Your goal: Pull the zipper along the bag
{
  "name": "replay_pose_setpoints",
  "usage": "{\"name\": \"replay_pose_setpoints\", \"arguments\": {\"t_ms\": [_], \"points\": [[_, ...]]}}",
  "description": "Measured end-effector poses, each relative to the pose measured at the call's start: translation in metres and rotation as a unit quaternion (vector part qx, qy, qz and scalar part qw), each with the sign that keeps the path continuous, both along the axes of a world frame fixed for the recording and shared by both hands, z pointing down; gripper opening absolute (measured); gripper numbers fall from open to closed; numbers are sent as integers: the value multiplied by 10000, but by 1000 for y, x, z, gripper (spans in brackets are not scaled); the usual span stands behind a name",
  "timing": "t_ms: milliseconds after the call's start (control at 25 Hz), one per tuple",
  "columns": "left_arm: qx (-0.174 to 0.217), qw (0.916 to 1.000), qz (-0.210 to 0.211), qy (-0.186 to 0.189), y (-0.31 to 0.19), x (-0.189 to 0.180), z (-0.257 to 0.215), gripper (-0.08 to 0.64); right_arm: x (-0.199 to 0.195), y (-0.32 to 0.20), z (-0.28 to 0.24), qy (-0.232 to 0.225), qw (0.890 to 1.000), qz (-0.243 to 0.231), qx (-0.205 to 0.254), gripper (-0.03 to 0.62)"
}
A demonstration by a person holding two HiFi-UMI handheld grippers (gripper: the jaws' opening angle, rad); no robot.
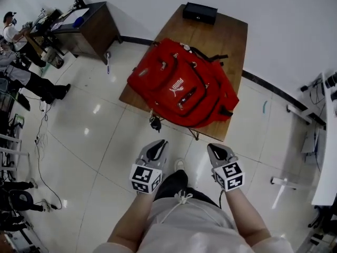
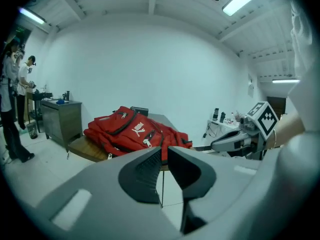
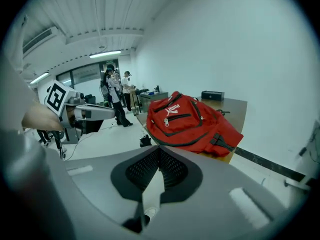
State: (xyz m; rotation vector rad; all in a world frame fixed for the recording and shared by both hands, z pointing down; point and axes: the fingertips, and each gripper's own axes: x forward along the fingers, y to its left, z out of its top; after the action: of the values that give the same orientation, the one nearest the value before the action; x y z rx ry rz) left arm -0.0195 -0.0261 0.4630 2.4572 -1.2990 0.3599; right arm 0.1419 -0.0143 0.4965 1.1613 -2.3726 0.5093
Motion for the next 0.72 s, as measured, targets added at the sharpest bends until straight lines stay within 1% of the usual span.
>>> {"name": "replay_pose_setpoints", "arguments": {"t_ms": [120, 240, 360, 440, 560, 720], "points": [[189, 9996, 206, 104, 44, 14, -17, 43, -4, 36, -30, -236, 9989, -139, 384, 8], [308, 9990, 300, 144, 79, 20, -32, 43, -9, 67, -64, -455, 9948, -240, 881, 8], [380, 9983, 322, 301, 103, 18, -50, 30, -15, 98, -86, -336, 9896, -461, 1318, 8], [493, 9974, 383, 354, 114, 15, -65, 6, -21, 116, -101, -249, 9861, -568, 1540, 8], [703, 9952, 586, 357, 122, 11, -84, 6, -29, 132, -121, -278, 9815, -485, 1833, 8], [911, 9907, 955, 326, 124, -4, -96, 6, -41, 142, -136, -210, 9780, -136, 2070, 8]]}}
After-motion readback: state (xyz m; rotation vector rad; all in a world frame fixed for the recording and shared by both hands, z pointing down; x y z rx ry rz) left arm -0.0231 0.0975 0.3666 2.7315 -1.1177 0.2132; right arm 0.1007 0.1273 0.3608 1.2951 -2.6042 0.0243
